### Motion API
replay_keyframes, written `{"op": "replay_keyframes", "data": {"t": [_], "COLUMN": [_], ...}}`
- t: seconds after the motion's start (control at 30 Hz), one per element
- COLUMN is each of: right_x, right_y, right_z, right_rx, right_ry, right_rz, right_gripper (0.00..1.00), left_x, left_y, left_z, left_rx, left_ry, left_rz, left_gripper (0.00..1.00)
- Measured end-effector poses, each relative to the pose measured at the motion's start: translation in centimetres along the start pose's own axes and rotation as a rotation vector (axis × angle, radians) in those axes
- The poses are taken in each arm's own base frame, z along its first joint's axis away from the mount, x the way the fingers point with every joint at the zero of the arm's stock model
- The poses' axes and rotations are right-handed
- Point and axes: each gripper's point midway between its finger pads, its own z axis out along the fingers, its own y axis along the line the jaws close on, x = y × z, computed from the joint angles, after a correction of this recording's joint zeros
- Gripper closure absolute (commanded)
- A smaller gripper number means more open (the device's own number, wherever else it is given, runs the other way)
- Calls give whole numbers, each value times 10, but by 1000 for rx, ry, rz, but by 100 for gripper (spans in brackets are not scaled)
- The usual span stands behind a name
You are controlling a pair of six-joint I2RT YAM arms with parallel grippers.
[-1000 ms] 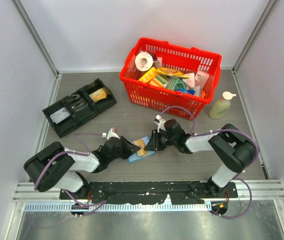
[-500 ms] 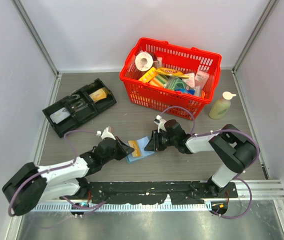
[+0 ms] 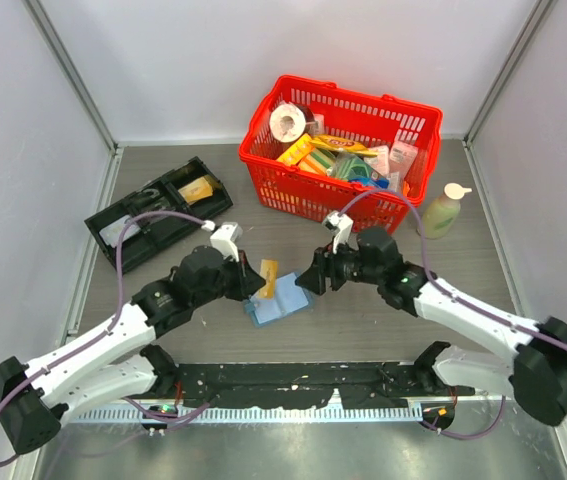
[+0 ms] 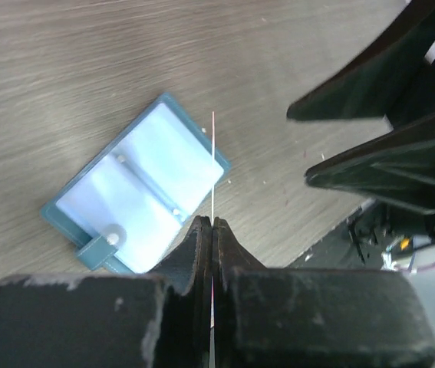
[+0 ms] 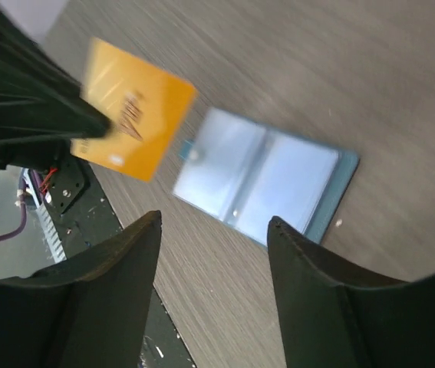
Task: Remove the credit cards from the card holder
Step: Place the credit card in the storage box.
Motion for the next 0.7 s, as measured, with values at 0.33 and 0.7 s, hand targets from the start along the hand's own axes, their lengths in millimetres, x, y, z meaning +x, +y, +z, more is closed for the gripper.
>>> {"op": "replay_keyframes", "data": {"t": [0.33,0.7], "right_x": [-63,-48], "right_y": [69,100], "right_z": [-66,-74], "right_rx": [-179,-387], "right_ry": [-173,-83], "right_rz": [-344,-444], "right_gripper": [33,40], "left_x": [4,8], "left_y": [-62,-106], "left_z": [-17,-45], "left_rx": [304,615], "left_ry": [254,426], "left_rz": [398,632], "left_gripper": [100,100]}}
